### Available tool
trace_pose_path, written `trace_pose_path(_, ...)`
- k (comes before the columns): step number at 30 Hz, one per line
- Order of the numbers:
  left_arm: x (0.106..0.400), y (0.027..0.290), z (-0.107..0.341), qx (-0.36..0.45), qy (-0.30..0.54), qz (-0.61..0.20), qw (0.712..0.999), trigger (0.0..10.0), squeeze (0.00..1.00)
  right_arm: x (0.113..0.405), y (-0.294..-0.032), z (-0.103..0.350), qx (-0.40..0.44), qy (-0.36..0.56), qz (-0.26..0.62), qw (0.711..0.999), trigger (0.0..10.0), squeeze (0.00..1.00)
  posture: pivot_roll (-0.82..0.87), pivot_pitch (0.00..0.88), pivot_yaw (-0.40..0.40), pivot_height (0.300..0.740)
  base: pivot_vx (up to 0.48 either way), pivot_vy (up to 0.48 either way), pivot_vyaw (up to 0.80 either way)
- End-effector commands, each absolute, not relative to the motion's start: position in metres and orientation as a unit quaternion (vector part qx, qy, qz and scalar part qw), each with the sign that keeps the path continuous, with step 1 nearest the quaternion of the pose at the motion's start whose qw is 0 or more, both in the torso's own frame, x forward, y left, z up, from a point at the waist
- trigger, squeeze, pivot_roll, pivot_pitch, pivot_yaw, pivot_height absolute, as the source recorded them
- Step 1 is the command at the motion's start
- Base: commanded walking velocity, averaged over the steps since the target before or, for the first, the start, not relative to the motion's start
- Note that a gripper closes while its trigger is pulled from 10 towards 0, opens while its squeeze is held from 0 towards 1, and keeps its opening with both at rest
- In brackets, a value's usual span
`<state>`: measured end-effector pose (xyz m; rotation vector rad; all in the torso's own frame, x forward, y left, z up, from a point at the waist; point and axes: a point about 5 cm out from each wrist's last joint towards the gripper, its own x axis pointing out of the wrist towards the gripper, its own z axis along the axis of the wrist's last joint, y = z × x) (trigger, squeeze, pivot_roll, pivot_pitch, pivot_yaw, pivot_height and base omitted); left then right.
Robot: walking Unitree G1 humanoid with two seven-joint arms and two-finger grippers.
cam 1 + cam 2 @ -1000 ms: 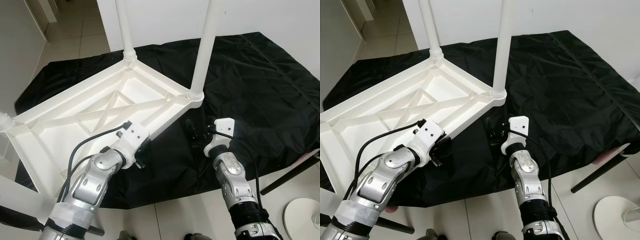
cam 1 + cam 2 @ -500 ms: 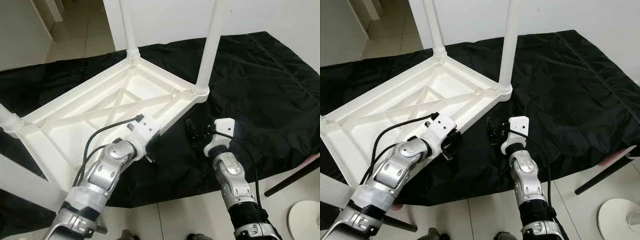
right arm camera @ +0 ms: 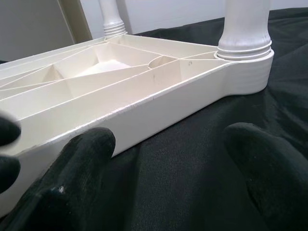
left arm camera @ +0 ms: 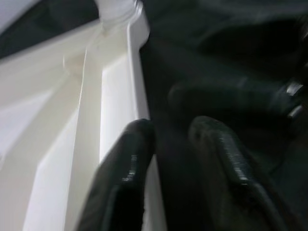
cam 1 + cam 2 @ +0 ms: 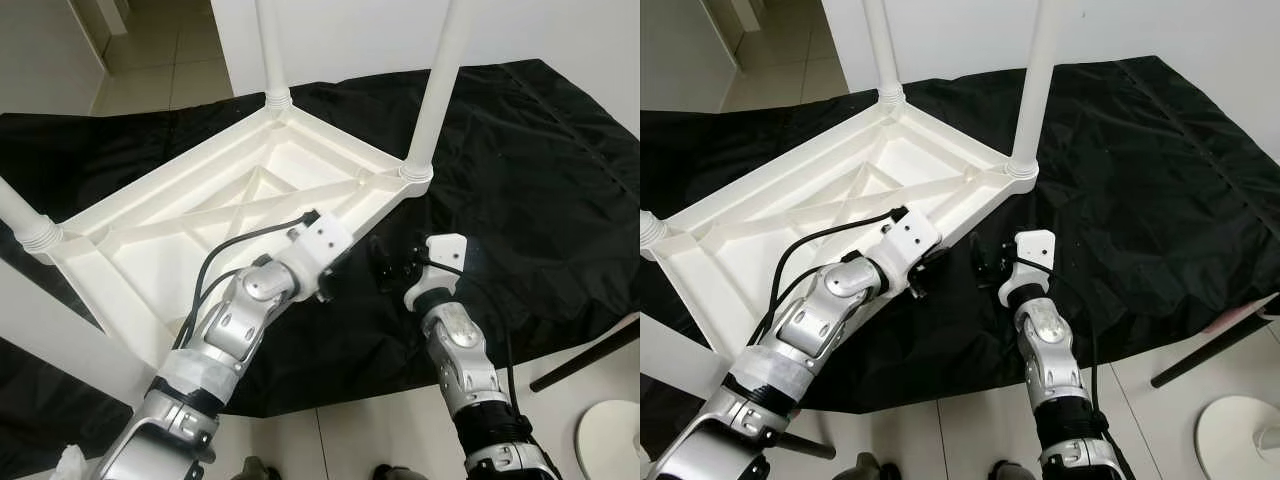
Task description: Building children table
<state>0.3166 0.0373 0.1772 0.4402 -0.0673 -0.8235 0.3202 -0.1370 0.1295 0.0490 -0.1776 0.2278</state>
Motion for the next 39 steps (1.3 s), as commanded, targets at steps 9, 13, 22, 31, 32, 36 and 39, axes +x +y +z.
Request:
trace_pose_path(9,0.281,0.055,0.188,0.154,-0.108,-0.399,0.898,10.0,0.00,0.321,-0.132,0.127,0.025,-0.081,0.127,0.988,10.0,0.00,0.00,0.134,0.059,0.740,0.000,0.000,0.00)
trace_pose_path(13,0.266,0.075,0.186,0.133,-0.114,-0.415,0.893,10.0,0.00,0.326,-0.124,0.128,0.022,-0.077,0.156,0.985,10.0,0.00,0.04,0.135,0.017,0.740,0.000,0.000,0.00)
trace_pose_path(22,0.279,0.103,0.181,0.196,-0.091,-0.437,0.873,10.0,0.00,0.332,-0.124,0.135,0.013,-0.086,0.166,0.982,10.0,0.00,0.03,0.136,0.023,0.740,0.000,0.000,0.00)
trace_pose_path(31,0.294,0.117,0.183,0.238,-0.092,-0.412,0.875,10.0,0.00,0.324,-0.119,0.132,0.022,-0.088,0.163,0.982,10.0,0.00,0.00,0.149,0.035,0.740,0.000,0.000,0.00)
trace_pose_path(32,0.294,0.117,0.183,0.238,-0.092,-0.412,0.875,10.0,0.00,0.324,-0.119,0.132,0.022,-0.088,0.163,0.982,10.0,0.00,0.00,0.149,0.035,0.740,0.000,0.000,0.00)
trace_pose_path(36,0.275,0.112,0.182,0.214,-0.091,-0.410,0.882,10.0,0.00,0.320,-0.121,0.129,0.023,-0.086,0.158,0.983,10.0,0.00,0.00,0.156,0.030,0.740,0.000,0.000,0.00)
trace_pose_path(39,0.256,0.111,0.182,0.185,-0.093,-0.396,0.894,10.0,0.00,0.321,-0.123,0.128,0.021,-0.083,0.159,0.984,10.0,0.00,0.02,0.159,0.012,0.740,0.000,0.000,0.00)
